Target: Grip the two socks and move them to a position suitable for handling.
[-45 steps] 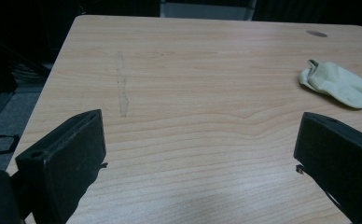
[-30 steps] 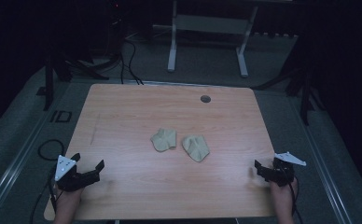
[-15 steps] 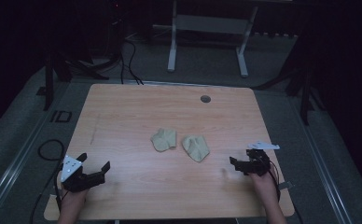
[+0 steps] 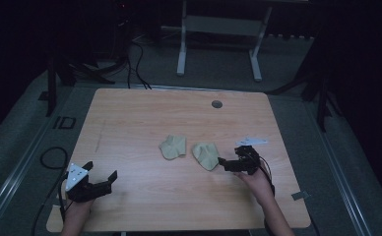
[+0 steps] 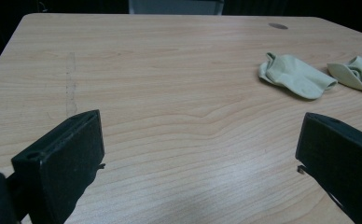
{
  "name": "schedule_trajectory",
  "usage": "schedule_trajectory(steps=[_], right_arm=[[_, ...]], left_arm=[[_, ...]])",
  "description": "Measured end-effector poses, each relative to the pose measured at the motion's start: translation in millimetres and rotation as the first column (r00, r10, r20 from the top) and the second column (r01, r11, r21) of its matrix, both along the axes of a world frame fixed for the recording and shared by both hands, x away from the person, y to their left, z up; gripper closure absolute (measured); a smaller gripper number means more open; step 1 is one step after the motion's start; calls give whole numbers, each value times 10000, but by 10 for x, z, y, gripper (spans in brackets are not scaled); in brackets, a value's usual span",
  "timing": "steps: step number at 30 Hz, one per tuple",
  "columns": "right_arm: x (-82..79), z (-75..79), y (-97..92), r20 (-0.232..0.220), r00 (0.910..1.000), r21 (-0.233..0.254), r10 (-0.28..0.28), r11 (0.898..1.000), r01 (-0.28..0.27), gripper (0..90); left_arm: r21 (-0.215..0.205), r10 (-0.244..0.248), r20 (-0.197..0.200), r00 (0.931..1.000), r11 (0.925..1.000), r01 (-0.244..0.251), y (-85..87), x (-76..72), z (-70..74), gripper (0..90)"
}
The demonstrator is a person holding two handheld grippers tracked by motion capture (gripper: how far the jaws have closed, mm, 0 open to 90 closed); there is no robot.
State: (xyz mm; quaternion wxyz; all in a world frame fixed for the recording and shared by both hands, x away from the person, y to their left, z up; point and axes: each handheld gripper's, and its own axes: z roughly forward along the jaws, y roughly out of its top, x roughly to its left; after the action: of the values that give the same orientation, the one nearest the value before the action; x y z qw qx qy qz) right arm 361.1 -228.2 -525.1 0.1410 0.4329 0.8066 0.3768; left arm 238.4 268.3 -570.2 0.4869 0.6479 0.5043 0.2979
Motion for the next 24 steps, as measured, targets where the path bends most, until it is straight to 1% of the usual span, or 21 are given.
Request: schedule_trajectory(steps=[1, 2, 3, 6, 8, 10, 13, 18, 20, 22, 24], right_arm=[[0, 0, 0, 0, 10000, 0, 0, 10000, 0, 140], [21, 2, 45, 9, 10000, -3, -11, 10000, 11, 140], [70, 5, 140, -79, 9998, -54, 174, 9998, -174, 141], [132, 17, 255, -72, 9994, -99, 341, 9994, -342, 193], [176, 21, 331, -68, 9991, -198, 409, 9990, -410, 208], [224, 16, 406, -168, 9985, -248, 522, 9983, -526, 229], [283, -1, 522, -210, 9976, -395, 666, 9969, -674, 230], [375, -52, 671, -319, 9972, -589, 681, 9958, -699, 249], [403, -81, 715, -391, 9964, -635, 747, 9950, -771, 284], [424, -111, 758, -387, 9972, -893, 641, 9937, -673, 292], [452, -145, 793, -511, 9968, -1021, 613, 9926, -663, 318]], left_arm=[[0, 0, 0, 10000, 10000, 0, 0, 0, 0, 11], [-12, -32, -11, 10000, 10000, 32, 1, 2, -1, 11], [3, -27, -14, 10000, 10000, 27, -1, 3, -1, 11], [20, -69, -33, 10000, 10000, 69, -4, 4, 0, 11], [13, -92, -25, 10000, 10000, 92, -6, 4, 1, 11], [11, -111, -36, 9999, 9999, 111, -4, 6, 0, 11], [-1, -129, -67, 9999, 9999, 129, 2, 8, -1, 11], [-20, -117, -80, 9999, 9999, 117, 9, 7, 0, 11], [19, -144, -80, 9999, 9999, 144, 12, 9, -2, 11], [45, -144, -98, 9998, 9999, 144, 16, 12, -3, 11], [11, -116, -129, 9998, 9999, 117, 19, 12, -1, 11]])
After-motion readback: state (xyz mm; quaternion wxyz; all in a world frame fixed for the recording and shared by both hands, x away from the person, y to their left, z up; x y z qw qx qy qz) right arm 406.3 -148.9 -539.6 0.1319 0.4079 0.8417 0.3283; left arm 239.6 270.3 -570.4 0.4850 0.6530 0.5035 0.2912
